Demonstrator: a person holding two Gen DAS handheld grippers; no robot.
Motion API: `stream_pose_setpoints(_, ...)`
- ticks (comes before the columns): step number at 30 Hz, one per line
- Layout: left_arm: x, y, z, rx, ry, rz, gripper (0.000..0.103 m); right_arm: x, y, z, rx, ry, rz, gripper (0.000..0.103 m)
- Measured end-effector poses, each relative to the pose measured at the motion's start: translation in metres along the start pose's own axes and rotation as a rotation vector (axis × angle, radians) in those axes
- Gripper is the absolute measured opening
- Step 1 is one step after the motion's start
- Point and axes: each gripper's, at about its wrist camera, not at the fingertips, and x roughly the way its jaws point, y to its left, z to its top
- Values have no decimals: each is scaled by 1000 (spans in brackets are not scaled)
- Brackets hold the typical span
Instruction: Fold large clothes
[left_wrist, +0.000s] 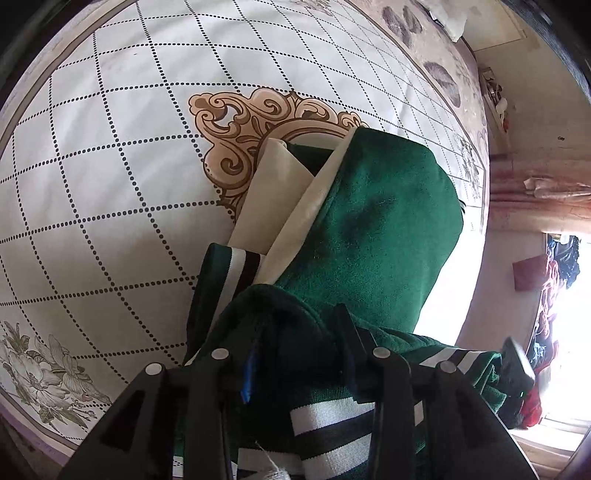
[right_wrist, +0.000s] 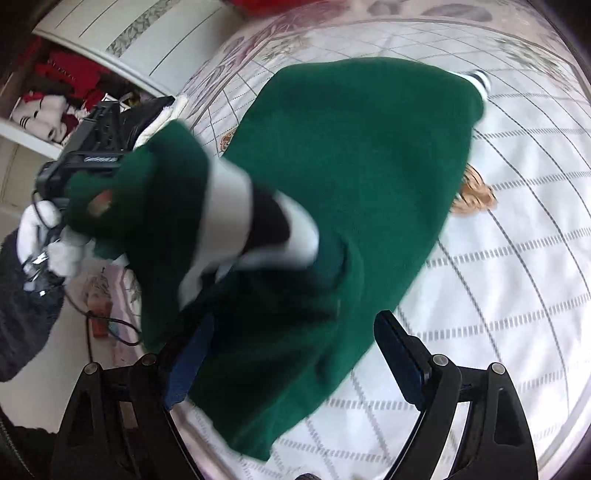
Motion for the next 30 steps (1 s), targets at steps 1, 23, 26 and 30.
stream_pose_setpoints(1,1,-2,1,1,-1,2,35,5,0,8,-13,-5,11,90)
stream_pose_setpoints(23,-159,13,-22,-104,-467,-1,57,-81,-25,83,353,-256,263,15)
stream_pose_setpoints(26,-132,9,-16,-122,-427,-42,57,-44,-114,78,597,-257,181,15)
stream_pose_setpoints(30,-99,-8,-14,-79,-384,-6,57,-12,-180,51,791,-253,173,16)
